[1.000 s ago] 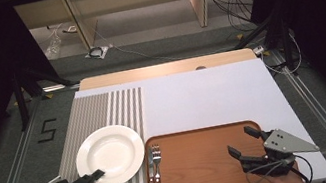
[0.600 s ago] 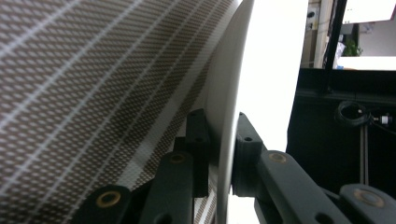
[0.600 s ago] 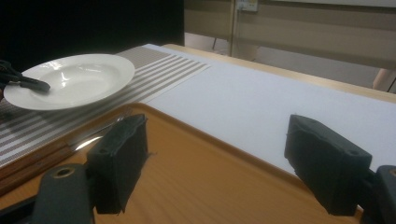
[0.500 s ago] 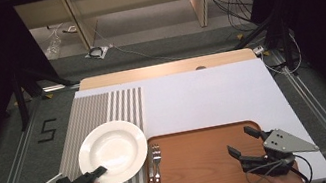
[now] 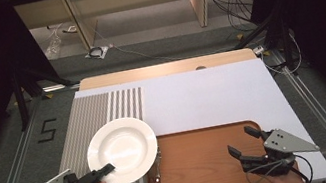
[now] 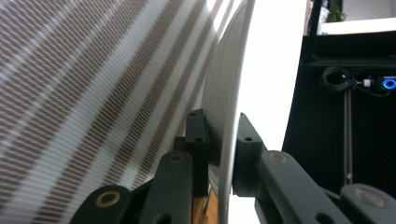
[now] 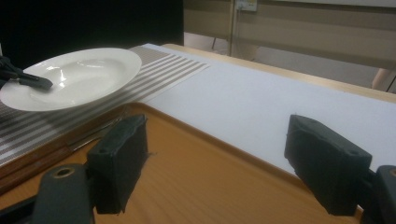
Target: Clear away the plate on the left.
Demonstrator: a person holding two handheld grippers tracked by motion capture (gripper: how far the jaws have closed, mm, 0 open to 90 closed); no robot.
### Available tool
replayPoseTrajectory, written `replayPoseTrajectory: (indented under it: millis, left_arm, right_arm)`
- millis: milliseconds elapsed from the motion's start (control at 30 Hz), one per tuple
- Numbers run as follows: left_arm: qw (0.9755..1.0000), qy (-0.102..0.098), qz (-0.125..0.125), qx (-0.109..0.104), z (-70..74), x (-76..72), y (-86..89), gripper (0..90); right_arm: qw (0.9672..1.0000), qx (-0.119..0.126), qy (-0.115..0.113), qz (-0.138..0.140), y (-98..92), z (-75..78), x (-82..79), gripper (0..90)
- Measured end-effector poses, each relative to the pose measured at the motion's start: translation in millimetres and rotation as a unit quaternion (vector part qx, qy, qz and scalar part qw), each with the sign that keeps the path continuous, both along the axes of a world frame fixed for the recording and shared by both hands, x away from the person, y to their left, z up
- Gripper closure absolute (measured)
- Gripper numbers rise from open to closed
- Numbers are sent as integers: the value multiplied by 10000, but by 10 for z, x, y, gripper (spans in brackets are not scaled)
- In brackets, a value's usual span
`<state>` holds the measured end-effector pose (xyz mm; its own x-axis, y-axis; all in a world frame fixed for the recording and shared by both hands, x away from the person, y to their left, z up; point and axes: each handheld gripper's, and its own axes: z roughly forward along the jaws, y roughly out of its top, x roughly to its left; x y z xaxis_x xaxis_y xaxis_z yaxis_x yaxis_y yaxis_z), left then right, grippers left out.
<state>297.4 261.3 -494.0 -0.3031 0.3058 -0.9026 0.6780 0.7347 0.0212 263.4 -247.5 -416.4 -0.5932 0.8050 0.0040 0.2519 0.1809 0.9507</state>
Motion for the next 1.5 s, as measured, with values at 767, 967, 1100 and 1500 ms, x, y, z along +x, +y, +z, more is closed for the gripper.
replayPoseTrajectory:
  millis: [767, 967, 1100, 1500]
  left_arm:
    - [9973, -123, -699, -207, 62, 42, -383, 793]
    - [9954, -146, -938, -113, 90, 57, -524, 793]
    - [9938, -158, -1092, -102, 100, 65, -633, 793]
    - [9875, -84, -1574, -80, 80, 88, -955, 793]
  right_arm:
    - [10000, 36, -19, -2, -3, 2, 4, 224]
    - [10000, 33, -21, -2, -5, 2, 3, 223]
    - [10000, 28, -13, -8, -5, 0, 4, 223]
    - [10000, 36, -2, -8, -3, -1, 6, 223]
